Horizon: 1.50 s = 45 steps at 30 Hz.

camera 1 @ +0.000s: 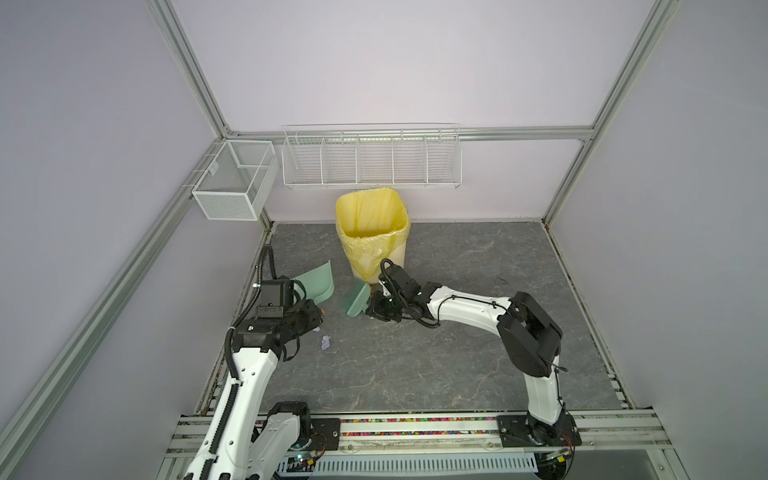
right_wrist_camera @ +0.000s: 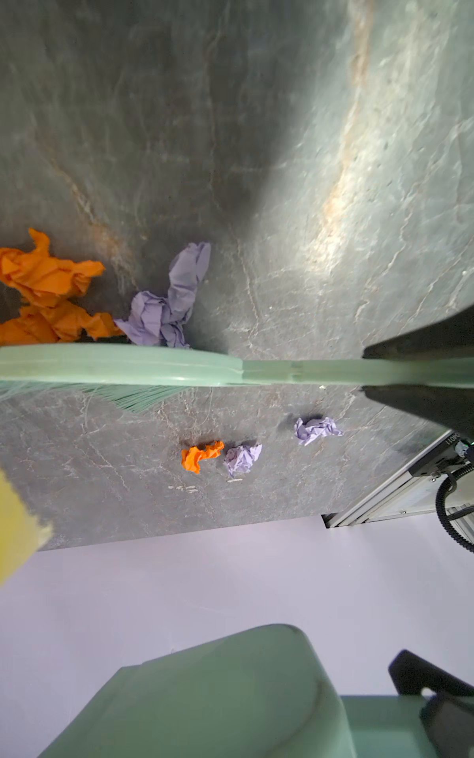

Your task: Sweep away the paper scraps from the table

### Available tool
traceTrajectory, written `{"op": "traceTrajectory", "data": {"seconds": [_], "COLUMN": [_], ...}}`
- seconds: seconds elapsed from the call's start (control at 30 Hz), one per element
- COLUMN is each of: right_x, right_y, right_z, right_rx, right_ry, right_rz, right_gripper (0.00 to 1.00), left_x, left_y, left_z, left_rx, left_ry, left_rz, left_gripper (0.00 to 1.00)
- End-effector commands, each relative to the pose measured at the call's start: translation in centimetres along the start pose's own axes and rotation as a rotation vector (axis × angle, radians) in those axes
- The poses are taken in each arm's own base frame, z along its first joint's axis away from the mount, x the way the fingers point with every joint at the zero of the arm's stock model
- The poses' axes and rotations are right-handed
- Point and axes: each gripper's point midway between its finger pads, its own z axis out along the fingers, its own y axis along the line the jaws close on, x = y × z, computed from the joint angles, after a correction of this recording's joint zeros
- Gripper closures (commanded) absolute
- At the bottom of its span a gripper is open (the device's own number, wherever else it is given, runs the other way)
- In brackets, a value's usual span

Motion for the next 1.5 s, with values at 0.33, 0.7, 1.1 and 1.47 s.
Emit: {"op": "traceTrajectory", "data": {"seconds": [0.33, 0.7, 1.1, 1.47], "right_x": [2.9, 3.4, 4.4, 1.6], "right_y": [-9.2, -14.3, -16.4, -11.1], "right_z": [-3.7, -8.0, -14.6, -20.0], "right_rx": [0.154, 0.176, 0.213, 0.082], "right_ry": [0.019, 0.009, -0.055, -0.217], "right_rz": [0.137, 0.209, 0.171, 0.004], "right_gripper": [0.93, 0.93, 0.93, 0.93], "left_x": [0.0, 1.1, 2.2, 4.5], "left_y": [-1.6, -3.0, -5.4, -9.9], "left_z": [-1.0, -0.9, -1.0, -1.1], "left_rx": [0.088, 0.090, 0.098, 0.109], "left_ry": [-0.026, -0.013, -0.017, -0.003], "left_rz": [0.068, 0.131, 0.181, 0.304], "left_gripper": [1.00, 1.00, 1.00, 1.00]}}
